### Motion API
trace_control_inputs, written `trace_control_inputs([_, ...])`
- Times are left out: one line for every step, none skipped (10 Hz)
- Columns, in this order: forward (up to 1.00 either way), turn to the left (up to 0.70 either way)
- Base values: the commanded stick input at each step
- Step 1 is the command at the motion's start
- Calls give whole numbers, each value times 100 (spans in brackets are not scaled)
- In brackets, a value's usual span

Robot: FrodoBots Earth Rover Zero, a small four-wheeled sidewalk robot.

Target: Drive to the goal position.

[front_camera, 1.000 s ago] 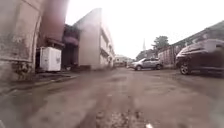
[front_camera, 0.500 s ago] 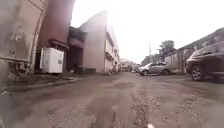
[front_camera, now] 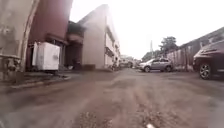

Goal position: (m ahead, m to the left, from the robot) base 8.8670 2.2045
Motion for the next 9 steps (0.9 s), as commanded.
trace_control_inputs([100, -5])
trace_control_inputs([100, -1])
trace_control_inputs([100, -1])
trace_control_inputs([100, -1])
trace_control_inputs([100, -1])
trace_control_inputs([100, -1])
trace_control_inputs([100, -1])
trace_control_inputs([100, -1])
trace_control_inputs([100, -1])
